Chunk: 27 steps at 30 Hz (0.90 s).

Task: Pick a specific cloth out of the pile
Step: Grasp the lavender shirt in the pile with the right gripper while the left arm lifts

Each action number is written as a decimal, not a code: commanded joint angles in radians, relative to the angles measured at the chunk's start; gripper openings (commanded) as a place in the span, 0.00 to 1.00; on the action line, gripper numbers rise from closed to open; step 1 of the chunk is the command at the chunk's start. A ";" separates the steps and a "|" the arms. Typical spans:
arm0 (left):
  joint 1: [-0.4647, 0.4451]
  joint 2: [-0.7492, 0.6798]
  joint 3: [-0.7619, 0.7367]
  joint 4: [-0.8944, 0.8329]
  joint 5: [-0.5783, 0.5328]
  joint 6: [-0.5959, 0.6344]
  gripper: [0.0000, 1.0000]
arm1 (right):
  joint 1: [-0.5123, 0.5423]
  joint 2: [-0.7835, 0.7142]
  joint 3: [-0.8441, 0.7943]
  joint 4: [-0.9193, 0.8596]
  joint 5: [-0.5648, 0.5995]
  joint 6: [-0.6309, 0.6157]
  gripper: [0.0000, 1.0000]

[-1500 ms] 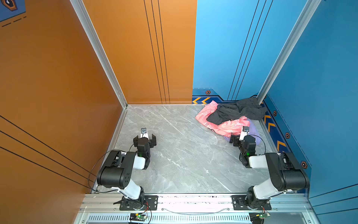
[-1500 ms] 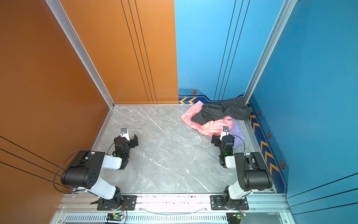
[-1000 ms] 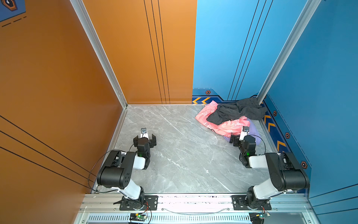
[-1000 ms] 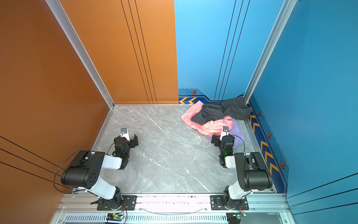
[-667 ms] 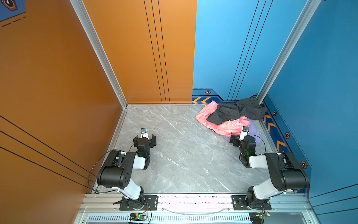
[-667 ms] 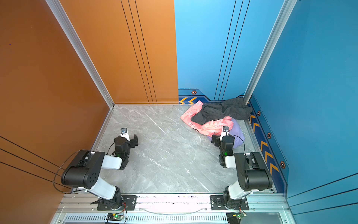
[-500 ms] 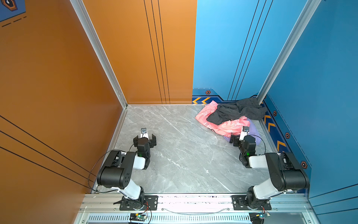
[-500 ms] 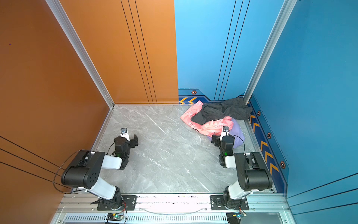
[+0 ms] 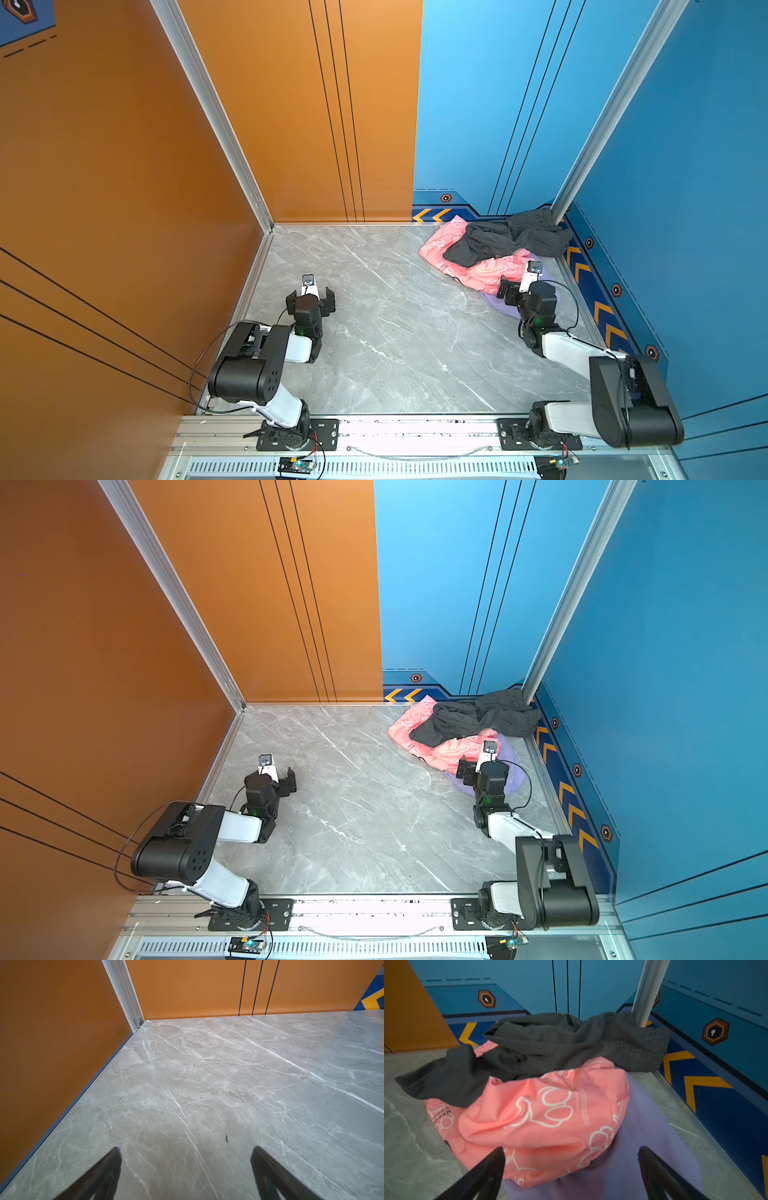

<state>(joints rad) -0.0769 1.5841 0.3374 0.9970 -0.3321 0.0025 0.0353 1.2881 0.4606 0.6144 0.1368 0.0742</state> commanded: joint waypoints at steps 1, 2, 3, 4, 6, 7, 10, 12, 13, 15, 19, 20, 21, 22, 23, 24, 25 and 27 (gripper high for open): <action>0.009 -0.021 0.017 -0.011 0.021 -0.003 0.98 | 0.011 -0.085 0.034 -0.203 0.034 0.068 1.00; 0.009 -0.037 0.012 -0.014 0.035 0.005 0.98 | 0.012 -0.108 0.041 -0.241 0.027 0.087 1.00; 0.010 -0.060 0.007 -0.024 0.052 0.011 0.98 | 0.015 -0.125 0.047 -0.277 0.019 0.102 1.00; 0.008 -0.077 0.005 -0.036 0.059 0.014 0.98 | 0.019 -0.139 0.053 -0.308 0.018 0.113 1.00; 0.004 -0.124 0.000 -0.065 0.062 0.022 0.98 | 0.023 -0.161 0.065 -0.369 0.017 0.136 1.00; 0.002 -0.148 -0.001 -0.082 0.064 0.026 0.98 | 0.023 -0.168 0.071 -0.390 0.017 0.144 1.00; -0.003 -0.233 0.012 -0.177 0.101 0.042 0.98 | 0.020 -0.176 0.089 -0.453 0.008 0.176 1.00; -0.004 -0.292 0.032 -0.240 0.159 0.058 0.98 | 0.013 -0.172 0.106 -0.500 -0.007 0.209 1.00; -0.004 -0.313 0.038 -0.248 0.188 0.057 0.98 | 0.007 -0.170 0.111 -0.521 -0.013 0.224 1.00; -0.004 -0.359 0.047 -0.248 0.289 0.066 0.98 | -0.005 -0.170 0.115 -0.551 -0.018 0.271 1.00; -0.003 -0.441 0.102 -0.385 0.501 0.103 0.98 | -0.048 -0.169 0.112 -0.597 -0.022 0.373 1.00; -0.004 -0.453 0.117 -0.428 0.548 0.110 0.98 | -0.063 -0.166 0.113 -0.611 -0.033 0.402 1.00; -0.008 -0.461 0.117 -0.444 0.576 0.114 0.98 | -0.078 -0.160 0.111 -0.618 -0.042 0.427 1.00; -0.014 -0.469 0.107 -0.445 0.590 0.113 0.98 | -0.089 -0.155 0.110 -0.625 -0.047 0.443 1.00; -0.027 -0.475 0.098 -0.443 0.593 0.117 0.98 | -0.101 -0.145 0.110 -0.639 -0.047 0.463 1.00; -0.045 -0.478 0.099 -0.446 0.604 0.136 0.98 | -0.113 -0.136 0.111 -0.657 -0.043 0.484 1.00; -0.058 -0.482 0.100 -0.448 0.623 0.144 0.98 | -0.126 -0.131 0.113 -0.672 -0.040 0.504 1.00; -0.080 -0.491 0.097 -0.448 0.663 0.163 0.98 | -0.152 -0.125 0.109 -0.694 -0.031 0.552 0.99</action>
<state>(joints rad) -0.1326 1.1088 0.4343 0.6033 0.2104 0.1177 -0.0906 1.1496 0.5522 0.0044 0.1059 0.5205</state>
